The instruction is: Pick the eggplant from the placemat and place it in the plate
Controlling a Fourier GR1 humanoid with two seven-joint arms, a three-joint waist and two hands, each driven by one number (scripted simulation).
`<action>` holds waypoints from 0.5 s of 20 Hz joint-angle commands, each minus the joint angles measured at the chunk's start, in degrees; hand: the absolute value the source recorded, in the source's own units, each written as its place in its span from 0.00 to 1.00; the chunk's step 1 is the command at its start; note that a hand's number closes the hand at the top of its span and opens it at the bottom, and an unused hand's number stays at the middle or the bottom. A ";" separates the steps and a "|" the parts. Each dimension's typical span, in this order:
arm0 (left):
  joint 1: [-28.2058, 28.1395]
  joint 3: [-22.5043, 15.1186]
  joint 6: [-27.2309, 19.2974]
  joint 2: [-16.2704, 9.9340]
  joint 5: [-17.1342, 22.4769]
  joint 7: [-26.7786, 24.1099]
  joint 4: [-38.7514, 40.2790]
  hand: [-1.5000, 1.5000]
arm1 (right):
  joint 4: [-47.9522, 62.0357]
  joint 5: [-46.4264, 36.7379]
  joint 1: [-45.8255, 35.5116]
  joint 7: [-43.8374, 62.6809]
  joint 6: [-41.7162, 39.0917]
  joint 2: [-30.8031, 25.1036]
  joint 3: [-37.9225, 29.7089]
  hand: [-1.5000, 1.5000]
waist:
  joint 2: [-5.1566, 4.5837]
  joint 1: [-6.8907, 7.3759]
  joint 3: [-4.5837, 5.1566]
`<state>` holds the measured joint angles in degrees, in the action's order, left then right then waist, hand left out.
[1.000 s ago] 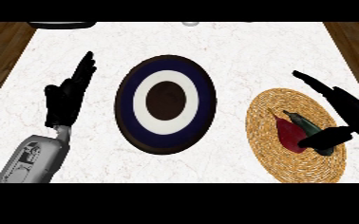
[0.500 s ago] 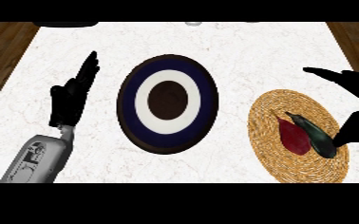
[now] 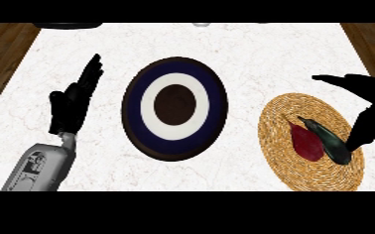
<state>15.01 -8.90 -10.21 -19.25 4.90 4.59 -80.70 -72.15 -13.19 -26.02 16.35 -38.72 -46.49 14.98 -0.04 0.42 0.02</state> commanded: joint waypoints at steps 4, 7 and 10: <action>1.59 3.07 2.95 -0.56 -0.19 -0.26 2.12 0.50 | 8.36 -10.90 0.82 -6.61 0.47 3.10 3.84 0.00 | -0.20 0.08 -0.05; 0.16 1.38 1.35 2.48 -3.10 1.14 -0.30 0.50 | 7.12 -12.92 -0.31 -2.56 -1.34 6.57 2.67 0.00 | 0.00 -0.10 -0.02; 1.65 3.56 2.67 2.40 -3.20 -0.44 2.23 0.50 | 10.41 -16.17 2.67 -9.15 0.70 6.70 2.61 0.00 | -0.02 -0.37 -0.02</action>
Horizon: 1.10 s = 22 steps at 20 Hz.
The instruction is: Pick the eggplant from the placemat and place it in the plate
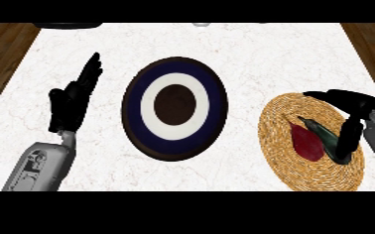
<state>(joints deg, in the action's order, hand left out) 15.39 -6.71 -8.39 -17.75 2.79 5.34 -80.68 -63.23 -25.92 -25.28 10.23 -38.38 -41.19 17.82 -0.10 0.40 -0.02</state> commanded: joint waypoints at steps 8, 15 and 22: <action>-1.08 2.13 -0.01 3.73 -4.37 -0.56 0.71 0.50 | 7.67 -11.35 2.78 -6.09 2.97 5.52 -1.66 0.00 | 0.10 -0.30 0.02; 0.58 3.53 2.30 4.40 -4.86 0.71 0.25 0.50 | 18.34 -18.94 1.04 -13.83 7.62 7.16 -1.35 0.00 | -0.02 -0.10 -0.01; 2.20 6.55 5.27 3.28 -4.27 1.89 0.51 0.50 | 23.42 -21.87 -5.82 -17.00 10.77 8.62 -5.80 1.00 | -0.07 0.07 0.00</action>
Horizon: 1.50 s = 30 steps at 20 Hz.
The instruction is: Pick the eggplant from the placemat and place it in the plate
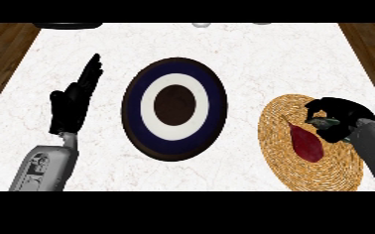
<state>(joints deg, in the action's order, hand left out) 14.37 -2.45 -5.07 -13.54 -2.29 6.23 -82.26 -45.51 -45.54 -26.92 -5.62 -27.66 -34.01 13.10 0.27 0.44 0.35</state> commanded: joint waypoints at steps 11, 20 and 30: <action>-2.11 2.87 0.74 -0.08 -0.45 -0.09 0.50 0.50 | -7.89 2.66 9.84 9.61 18.12 10.45 -10.34 1.00 | 0.95 -3.92 -0.19; -3.49 3.88 0.55 -1.10 -0.59 0.34 -0.20 0.50 | -36.75 2.35 19.38 14.62 38.96 19.27 -12.33 1.00 | 1.28 -4.82 -0.13; -0.29 2.96 1.65 0.77 -0.60 -1.51 1.87 0.50 | -70.62 -4.39 28.14 26.04 35.09 26.25 1.61 1.00 | -0.07 -1.34 -0.27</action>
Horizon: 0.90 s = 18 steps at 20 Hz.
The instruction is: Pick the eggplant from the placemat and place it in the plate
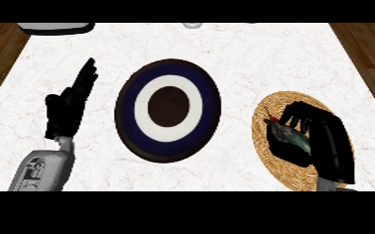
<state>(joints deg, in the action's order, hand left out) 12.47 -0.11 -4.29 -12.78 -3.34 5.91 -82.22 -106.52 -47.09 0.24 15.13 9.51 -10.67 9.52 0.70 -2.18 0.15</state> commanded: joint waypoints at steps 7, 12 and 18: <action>1.53 -1.76 0.58 1.88 -1.68 -0.07 -0.90 0.50 | -0.81 -4.39 -13.48 18.71 -5.02 10.46 12.02 1.00 | -0.73 2.59 -0.13; 3.00 1.76 2.62 -0.16 0.28 0.60 0.91 0.50 | 13.65 -0.24 -23.97 21.42 5.02 10.61 15.77 1.00 | -0.82 2.91 -0.14; 2.35 0.51 3.61 0.49 0.12 0.95 -0.95 0.50 | 32.76 -0.63 -36.33 24.44 7.58 10.66 18.73 1.00 | -0.94 3.93 -0.13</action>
<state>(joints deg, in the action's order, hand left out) 14.33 0.27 -1.47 -12.01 -3.64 5.80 -82.13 -83.86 -46.17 -29.92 35.86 14.36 -0.24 24.32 -0.15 1.11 0.02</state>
